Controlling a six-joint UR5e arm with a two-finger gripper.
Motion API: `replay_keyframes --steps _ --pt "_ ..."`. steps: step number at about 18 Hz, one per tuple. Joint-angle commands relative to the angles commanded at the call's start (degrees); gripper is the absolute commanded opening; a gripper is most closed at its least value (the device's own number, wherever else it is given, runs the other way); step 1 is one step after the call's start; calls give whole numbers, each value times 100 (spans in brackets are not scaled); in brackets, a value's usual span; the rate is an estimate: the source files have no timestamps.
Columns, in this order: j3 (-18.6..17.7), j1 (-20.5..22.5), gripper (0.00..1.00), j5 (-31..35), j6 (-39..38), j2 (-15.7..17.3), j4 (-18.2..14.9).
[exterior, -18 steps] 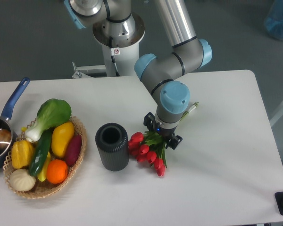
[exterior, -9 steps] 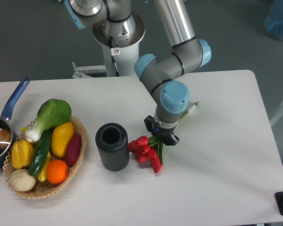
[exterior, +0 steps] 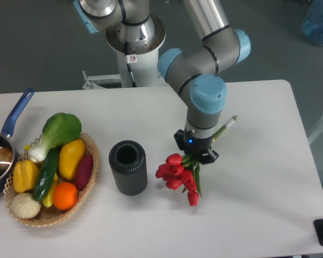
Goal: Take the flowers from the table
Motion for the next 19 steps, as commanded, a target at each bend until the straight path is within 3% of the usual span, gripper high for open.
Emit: replay_keyframes --steps 3,8,14,19 --pt "228 9 10 35 9 9 -148" --pt "940 -52 11 176 141 53 -1071" --pt "1406 -17 10 299 553 62 -1792" --pt "1512 1 10 308 589 132 -1916"
